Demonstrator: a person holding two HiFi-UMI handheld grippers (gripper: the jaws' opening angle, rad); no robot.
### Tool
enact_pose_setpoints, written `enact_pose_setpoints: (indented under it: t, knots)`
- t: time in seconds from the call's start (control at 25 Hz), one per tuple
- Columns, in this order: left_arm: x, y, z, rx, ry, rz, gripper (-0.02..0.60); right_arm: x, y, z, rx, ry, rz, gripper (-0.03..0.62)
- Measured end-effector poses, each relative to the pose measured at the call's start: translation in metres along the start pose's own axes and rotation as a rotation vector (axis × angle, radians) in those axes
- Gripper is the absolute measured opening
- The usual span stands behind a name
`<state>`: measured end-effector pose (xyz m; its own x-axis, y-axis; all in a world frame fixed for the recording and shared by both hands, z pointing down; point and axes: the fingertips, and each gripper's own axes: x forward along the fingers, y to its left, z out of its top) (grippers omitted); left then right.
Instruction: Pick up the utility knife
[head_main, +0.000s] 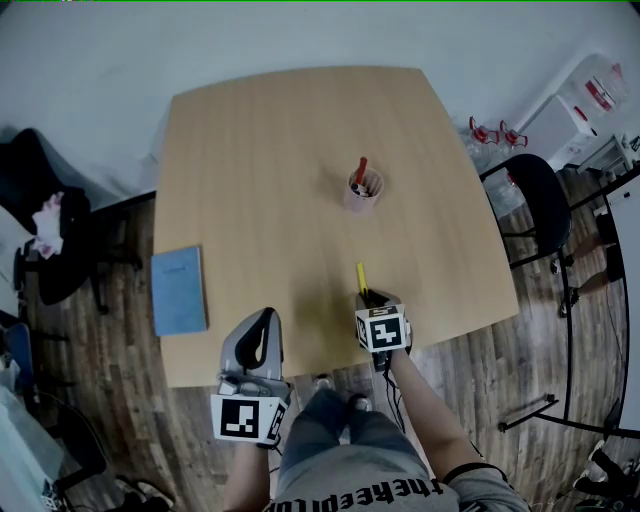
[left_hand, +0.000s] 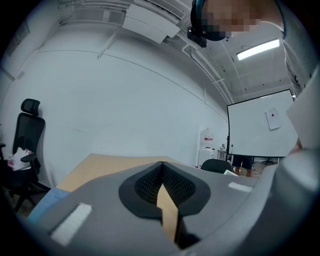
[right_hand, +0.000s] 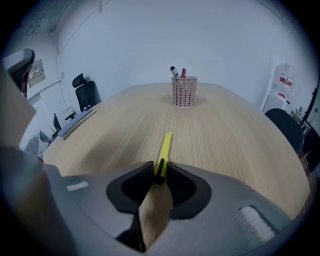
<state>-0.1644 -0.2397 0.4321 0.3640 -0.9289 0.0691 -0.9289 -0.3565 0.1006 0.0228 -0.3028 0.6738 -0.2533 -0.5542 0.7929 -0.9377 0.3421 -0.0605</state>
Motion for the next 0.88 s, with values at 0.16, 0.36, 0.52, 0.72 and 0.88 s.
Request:
enact_pose_setpoints:
  t: [0.16, 0.36, 0.52, 0.72, 0.88]
  knots:
    - [-0.002, 0.000, -0.001, -0.002, 0.001, 0.002, 0.020, -0.002, -0.003, -0.002, 0.016, -0.002, -0.004, 0.069]
    - [-0.004, -0.002, -0.001, -0.004, -0.003, -0.003, 0.020, -0.009, -0.001, -0.002, 0.030, -0.030, 0.007, 0.066]
    - [-0.003, -0.006, 0.000, 0.000, -0.006, -0.008, 0.020, -0.018, 0.001, 0.004, 0.056, -0.064, 0.035, 0.066]
    - [-0.005, -0.011, 0.000, 0.009, -0.007, -0.011, 0.020, -0.034, 0.003, 0.010, 0.074, -0.119, 0.056, 0.066]
    - [-0.007, -0.015, 0.002, 0.014, -0.008, -0.012, 0.020, -0.049, 0.005, 0.014, 0.077, -0.168, 0.071, 0.066]
